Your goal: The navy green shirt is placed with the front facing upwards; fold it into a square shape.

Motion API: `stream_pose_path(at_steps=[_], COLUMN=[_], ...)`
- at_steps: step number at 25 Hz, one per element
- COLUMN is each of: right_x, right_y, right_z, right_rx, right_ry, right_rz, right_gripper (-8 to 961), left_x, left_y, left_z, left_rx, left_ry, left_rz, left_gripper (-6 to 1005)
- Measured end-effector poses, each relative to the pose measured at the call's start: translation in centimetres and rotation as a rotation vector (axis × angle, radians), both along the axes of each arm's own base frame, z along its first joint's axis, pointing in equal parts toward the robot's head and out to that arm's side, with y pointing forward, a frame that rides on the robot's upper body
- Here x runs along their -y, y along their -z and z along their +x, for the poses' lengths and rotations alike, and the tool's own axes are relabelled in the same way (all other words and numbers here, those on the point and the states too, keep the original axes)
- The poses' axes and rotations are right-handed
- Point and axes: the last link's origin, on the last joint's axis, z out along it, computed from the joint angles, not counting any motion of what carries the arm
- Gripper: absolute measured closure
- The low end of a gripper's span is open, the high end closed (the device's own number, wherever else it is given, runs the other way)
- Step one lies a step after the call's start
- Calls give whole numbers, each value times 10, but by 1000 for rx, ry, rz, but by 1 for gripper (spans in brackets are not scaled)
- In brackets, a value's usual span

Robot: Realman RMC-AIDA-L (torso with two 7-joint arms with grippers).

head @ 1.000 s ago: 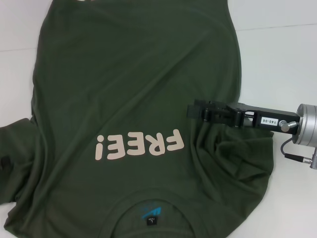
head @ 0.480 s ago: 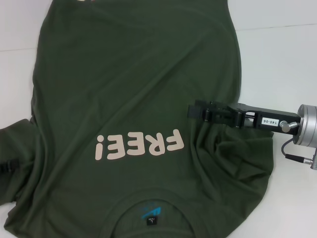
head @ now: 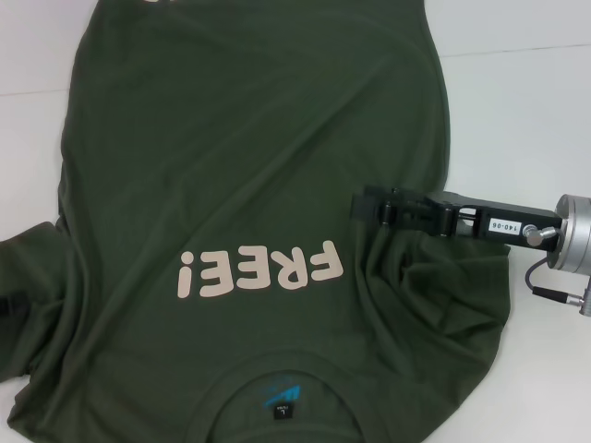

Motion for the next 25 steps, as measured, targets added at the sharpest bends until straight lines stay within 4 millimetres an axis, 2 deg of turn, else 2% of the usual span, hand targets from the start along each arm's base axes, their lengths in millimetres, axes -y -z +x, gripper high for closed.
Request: stream_pose_path(at_steps=[1,7,12,15,25], right_x=[0,0,1,2,2], right_y=[0,-1,-1,-2,-3], right_z=[0,0,0,0,1], right_rx=[-2,-7,-12,-17,-21], right_ry=[1,3,0,0,3], right_rz=[2,5,2,3,8], right_gripper=[39,39,39,39,39], left_x=[0,-2,-3,-3,-3], left_y=[-1,-1,1,1,1], left_z=[0,0,1,1,6], left_rx=[1,-12,-15,-16,11], left_ry=[-6,-14,-9,-8,1], left_rz=[4,-6,-16,-16,-24], left_gripper=[193,385,594,819,954])
